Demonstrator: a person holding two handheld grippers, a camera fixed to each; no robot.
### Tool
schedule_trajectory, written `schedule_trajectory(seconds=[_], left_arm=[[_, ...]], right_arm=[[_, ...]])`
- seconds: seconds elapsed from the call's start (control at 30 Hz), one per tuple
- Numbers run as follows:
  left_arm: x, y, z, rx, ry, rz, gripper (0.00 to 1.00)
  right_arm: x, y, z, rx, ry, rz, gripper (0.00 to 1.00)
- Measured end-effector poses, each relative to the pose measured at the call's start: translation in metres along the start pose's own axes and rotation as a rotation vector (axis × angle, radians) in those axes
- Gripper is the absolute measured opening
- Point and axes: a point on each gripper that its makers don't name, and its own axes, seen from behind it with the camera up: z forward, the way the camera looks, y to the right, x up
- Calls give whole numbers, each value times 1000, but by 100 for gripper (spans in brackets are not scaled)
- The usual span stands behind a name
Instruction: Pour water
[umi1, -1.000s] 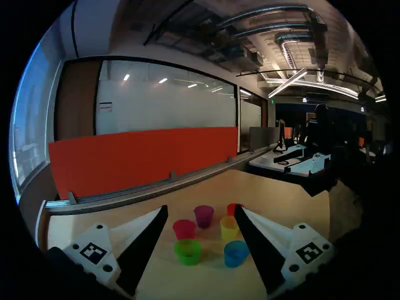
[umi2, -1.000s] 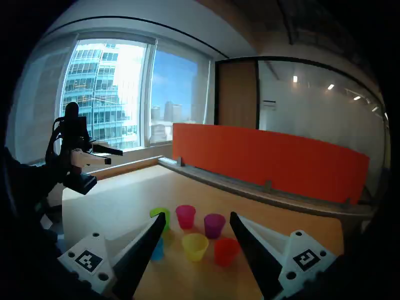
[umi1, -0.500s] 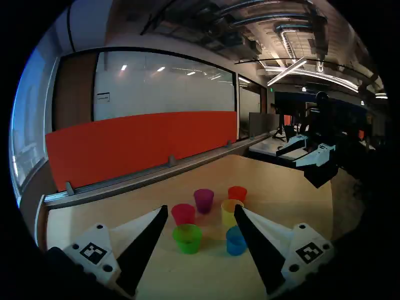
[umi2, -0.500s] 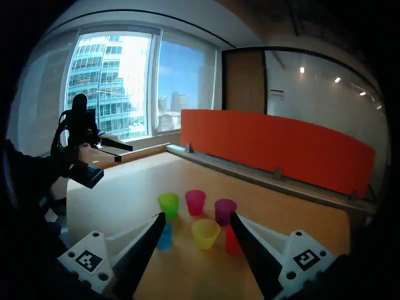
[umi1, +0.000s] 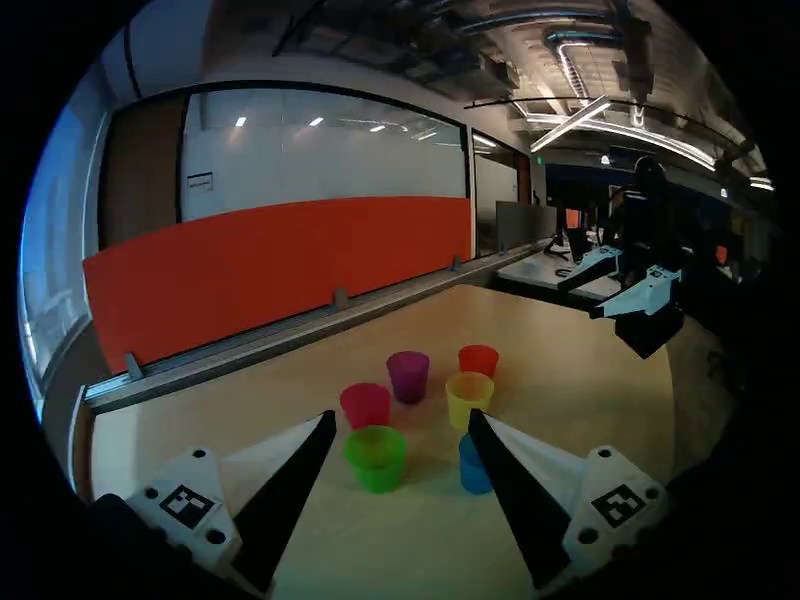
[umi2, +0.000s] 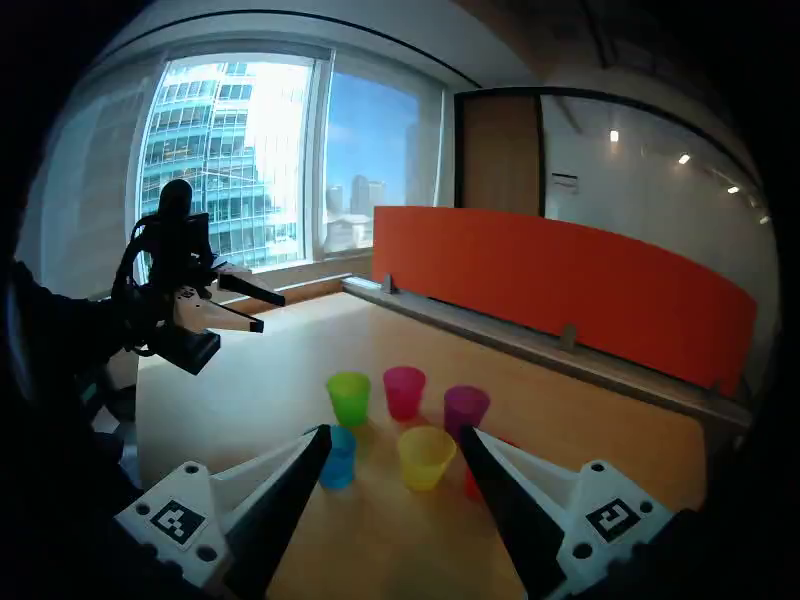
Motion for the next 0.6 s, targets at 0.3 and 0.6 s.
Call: schedule_trajectory(seconds=[0.3, 0.6], left_arm=[[-18, -2, 12, -10, -32, -3, 99], [-38, -8, 24, -7, -66, -8, 99]], right_arm=[[-15, -4, 9, 7, -23, -10, 100], [-32, -13, 22, 27, -50, -10, 100]])
